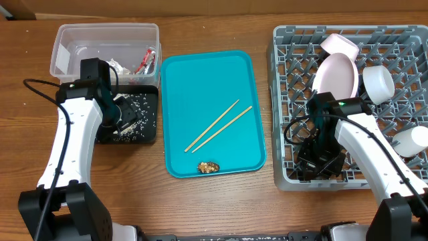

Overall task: Sort waste into correct bins and load items into the dishwasher
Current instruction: 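Move the right gripper left out of the rack to the teal tray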

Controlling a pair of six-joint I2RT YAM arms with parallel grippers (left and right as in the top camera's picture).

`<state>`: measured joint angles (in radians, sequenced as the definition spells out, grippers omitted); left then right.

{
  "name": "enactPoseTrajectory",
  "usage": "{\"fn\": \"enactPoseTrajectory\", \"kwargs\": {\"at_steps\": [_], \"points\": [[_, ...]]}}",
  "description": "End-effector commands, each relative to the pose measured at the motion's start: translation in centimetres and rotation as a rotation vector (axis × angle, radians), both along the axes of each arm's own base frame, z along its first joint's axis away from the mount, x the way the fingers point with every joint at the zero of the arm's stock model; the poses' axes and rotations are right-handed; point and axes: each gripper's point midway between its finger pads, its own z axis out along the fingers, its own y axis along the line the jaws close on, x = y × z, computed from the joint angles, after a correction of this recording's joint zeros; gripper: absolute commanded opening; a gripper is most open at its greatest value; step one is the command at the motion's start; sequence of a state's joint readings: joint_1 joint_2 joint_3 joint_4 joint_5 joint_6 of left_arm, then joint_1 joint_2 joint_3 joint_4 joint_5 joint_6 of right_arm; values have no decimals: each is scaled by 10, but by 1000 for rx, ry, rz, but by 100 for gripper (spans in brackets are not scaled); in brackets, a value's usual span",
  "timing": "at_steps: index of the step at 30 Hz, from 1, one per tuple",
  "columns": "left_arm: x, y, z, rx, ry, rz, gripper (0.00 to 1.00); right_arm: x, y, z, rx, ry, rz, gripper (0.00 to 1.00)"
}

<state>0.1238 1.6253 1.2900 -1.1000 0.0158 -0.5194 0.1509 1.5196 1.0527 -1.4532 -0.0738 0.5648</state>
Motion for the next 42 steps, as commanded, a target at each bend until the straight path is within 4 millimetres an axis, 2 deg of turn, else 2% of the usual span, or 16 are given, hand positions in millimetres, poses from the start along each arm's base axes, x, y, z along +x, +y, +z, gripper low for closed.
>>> {"fn": "enactPoseTrajectory", "kwargs": {"at_steps": [1, 6, 9, 12, 16, 18, 19, 23, 27, 29, 32, 33, 34, 35, 37, 42], "points": [[6, -3, 13, 5, -46, -27, 79, -1, -2, -2, -18, 5, -16, 29], [6, -3, 13, 5, -44, -28, 79, 15, 0, 3, -5, -61, -17, 34], [6, -3, 13, 5, -44, -28, 79, 43, 4, 26, 10, -176, -16, 37], [6, -3, 13, 5, -45, -28, 79, 77, 11, 61, 39, -323, -8, 40], [6, -3, 13, 5, -48, -28, 80, 126, 39, 111, 140, -561, 52, 52], [7, -3, 13, 5, -49, -27, 80, 142, 58, 122, 191, -645, 92, 58], [7, -3, 13, 5, -49, -28, 80, 148, 76, 123, 224, -671, 132, 59], [7, -3, 13, 6, -48, -28, 81, 144, 112, 105, 249, -620, 214, 58], [7, -3, 13, 5, -49, -28, 82, 142, 150, 66, 247, -527, 255, 59], [7, -3, 13, 5, -49, -28, 82, 144, 162, 49, 241, -496, 262, 59], [7, -3, 13, 5, -49, -28, 82, 149, 169, 21, 201, -452, 233, 59], [7, -3, 13, 5, -49, -28, 82, 153, 174, 4, 192, -429, 233, 59], [7, -3, 13, 5, -49, -28, 82, 153, 174, 0, 189, -422, 229, 59], [7, -3, 13, 5, -49, -28, 82, 155, 175, -17, 170, -394, 208, 59], [7, -3, 13, 5, -48, -28, 82, 158, 176, -36, 155, -367, 198, 58], [7, -3, 13, 5, -49, -28, 82, 168, 176, -64, 118, -365, 174, 58]]}}
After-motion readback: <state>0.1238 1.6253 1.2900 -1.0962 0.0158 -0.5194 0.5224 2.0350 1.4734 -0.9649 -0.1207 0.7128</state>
